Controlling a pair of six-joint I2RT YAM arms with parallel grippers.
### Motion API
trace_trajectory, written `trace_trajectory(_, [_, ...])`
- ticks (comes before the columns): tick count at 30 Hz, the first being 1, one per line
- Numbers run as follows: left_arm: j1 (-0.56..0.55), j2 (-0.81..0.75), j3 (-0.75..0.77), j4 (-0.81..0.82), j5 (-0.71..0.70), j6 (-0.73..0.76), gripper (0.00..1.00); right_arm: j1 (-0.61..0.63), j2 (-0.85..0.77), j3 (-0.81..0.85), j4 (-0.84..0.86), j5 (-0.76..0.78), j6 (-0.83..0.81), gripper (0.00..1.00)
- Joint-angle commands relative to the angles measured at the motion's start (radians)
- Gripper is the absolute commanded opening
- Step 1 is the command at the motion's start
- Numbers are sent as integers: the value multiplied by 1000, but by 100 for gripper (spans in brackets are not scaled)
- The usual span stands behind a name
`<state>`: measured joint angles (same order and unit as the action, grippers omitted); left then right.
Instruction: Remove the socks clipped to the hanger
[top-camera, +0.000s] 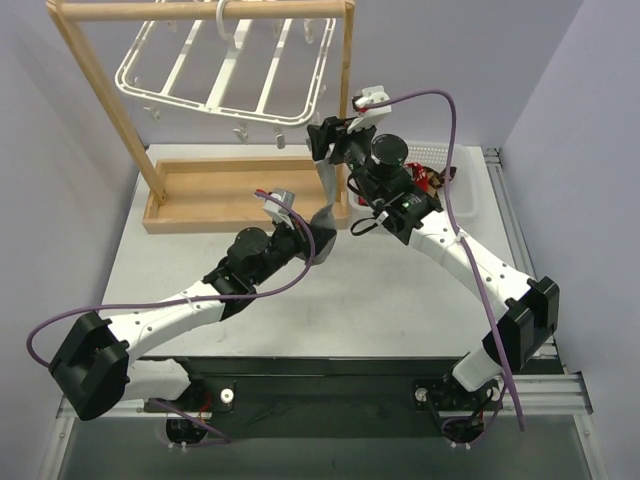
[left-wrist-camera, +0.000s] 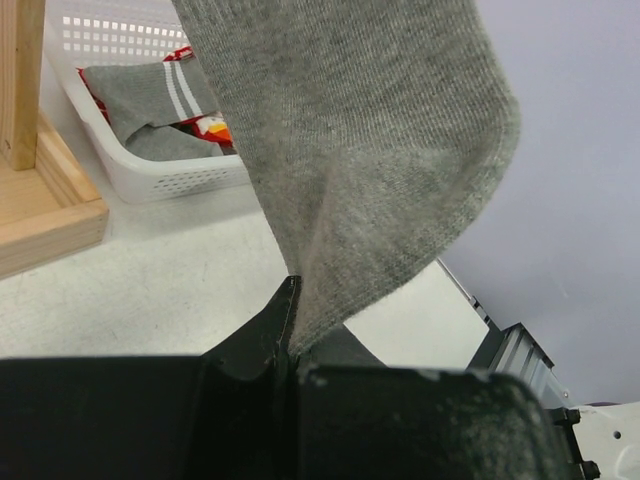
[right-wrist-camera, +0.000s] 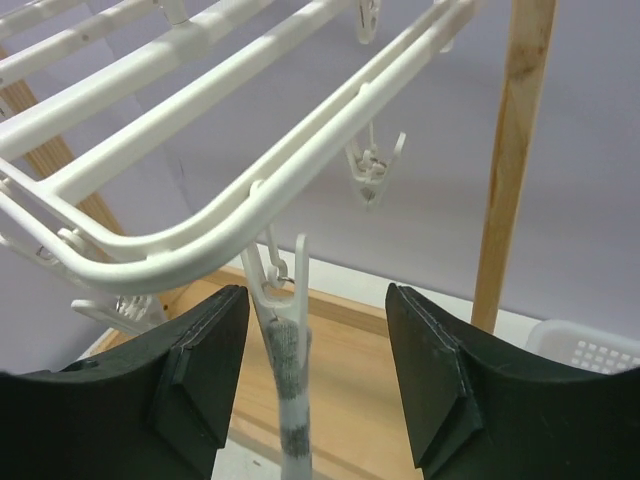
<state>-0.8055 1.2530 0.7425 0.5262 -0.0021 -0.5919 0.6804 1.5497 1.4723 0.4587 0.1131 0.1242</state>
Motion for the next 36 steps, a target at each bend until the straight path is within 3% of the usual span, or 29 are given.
trace_trajectory(1, [-8,0,23,37,16,-9,0,2,36,86,83,-12,-76,49])
trace_trajectory(4, [-8,2,21,37,16,-11,0,10,59,118,58,-15,-96,43])
trace_trajectory(9, [-11,5,18,43,14,-14,0,18,78,131,49,-13,-110,42])
trace_trajectory(15, [-12,5,23,40,13,-8,0,33,12,39,86,14,-112,55])
trace_trajectory(28, [-12,13,20,38,13,-9,0,61,-43,-36,126,17,-143,61])
trace_trajectory(36, [-11,14,23,41,19,-17,0,54,13,37,95,-7,-181,62])
